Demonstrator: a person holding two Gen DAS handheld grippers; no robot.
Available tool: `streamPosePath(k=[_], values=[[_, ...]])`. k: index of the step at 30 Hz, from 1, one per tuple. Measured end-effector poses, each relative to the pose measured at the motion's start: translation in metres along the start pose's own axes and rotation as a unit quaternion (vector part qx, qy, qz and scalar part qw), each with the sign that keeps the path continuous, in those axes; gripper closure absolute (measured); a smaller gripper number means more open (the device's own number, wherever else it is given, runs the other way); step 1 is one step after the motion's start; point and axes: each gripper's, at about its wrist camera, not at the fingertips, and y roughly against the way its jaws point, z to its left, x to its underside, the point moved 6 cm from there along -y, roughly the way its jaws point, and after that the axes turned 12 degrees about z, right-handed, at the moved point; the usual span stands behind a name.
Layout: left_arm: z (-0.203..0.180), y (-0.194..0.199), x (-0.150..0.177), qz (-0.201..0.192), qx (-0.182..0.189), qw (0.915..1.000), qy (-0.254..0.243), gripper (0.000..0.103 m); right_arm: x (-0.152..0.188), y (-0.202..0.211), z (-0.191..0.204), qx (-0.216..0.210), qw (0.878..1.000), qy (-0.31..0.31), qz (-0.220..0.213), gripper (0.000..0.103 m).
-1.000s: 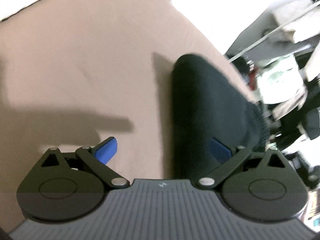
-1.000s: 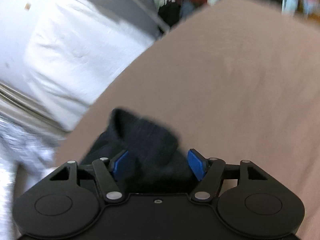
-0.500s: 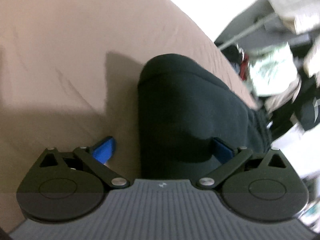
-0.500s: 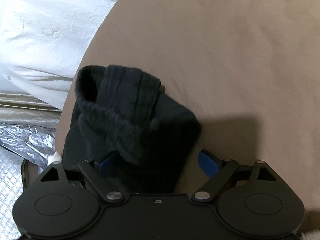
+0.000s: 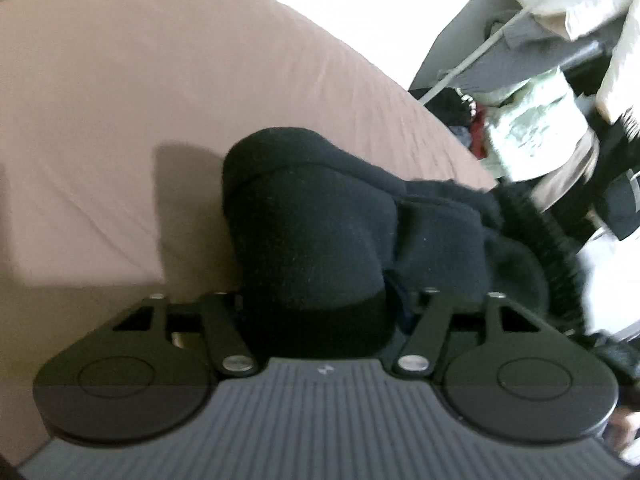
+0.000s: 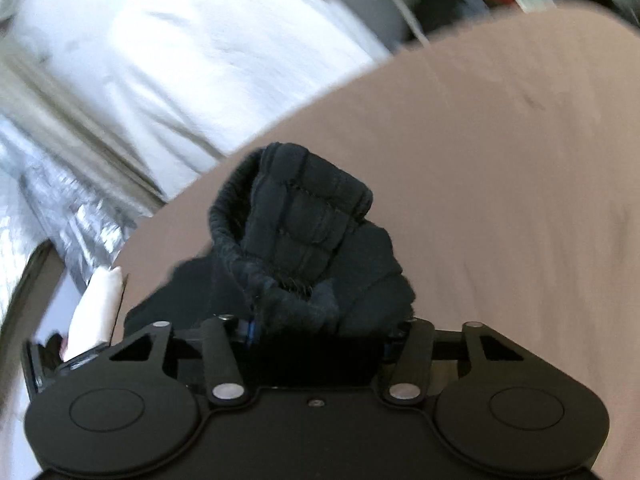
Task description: Fold clothes
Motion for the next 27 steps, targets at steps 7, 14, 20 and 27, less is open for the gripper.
streamPosePath(k=[7,14,20,27], values=[[-0.01,0.011,0.003,-0.004,-0.007,0.9995,0.032,0.063,-0.01,0.022,0.035,0.0,0.992,0.115,-0.059,0.051],[-0.029,0.098,0.029,-0.081,0.029,0.9951,-0.048,0.068,-0.027,0.048,0.077,-0.015,0.987,0.143,-0.069,0.051],[0.01,0.192,0.053,-0.131,-0.021,0.991,-0.012,0.066,-0.078,0.019,0.146,-0.1,0.972,0.211,-0.01,0.046],[0.13,0.159,0.072,-0.015,-0.196,0.9738,0.115,0.032,-0.063,-0.109,0.15,0.041,0.961,0.272,0.042,0.023]])
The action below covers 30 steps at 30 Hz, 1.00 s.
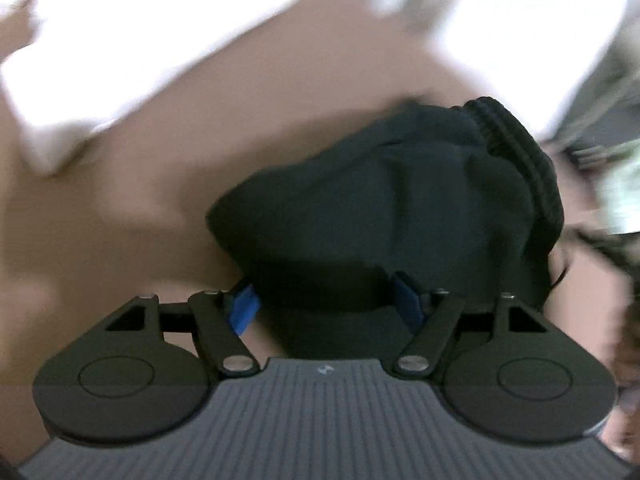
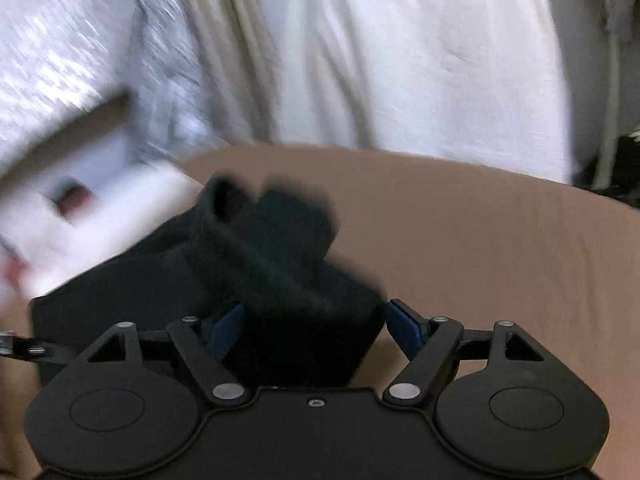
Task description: Fold clothes
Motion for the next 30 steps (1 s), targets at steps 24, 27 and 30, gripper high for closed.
streamPosePath(k=[24,27,30], values=[[0.03,-0.016,-0.007,0.025,0.021,0.9969,0.071,0.0,0.027,-0.053,-0.023,-0.087,0.994,-0.059,0.023,0.028],[0.045,-0.018,-0.004,0.045,0.092,0.9875,0.12,0.0,0.029,-0.056,-0.032,-0.111,0.989,-0.088,0.035,0.028],[0.048,-0.02,-0.004,0.047,0.119,0.9827,0.134,0.0,0.032,-0.062,-0.044,-0.167,0.974,-0.144,0.058,0.021]])
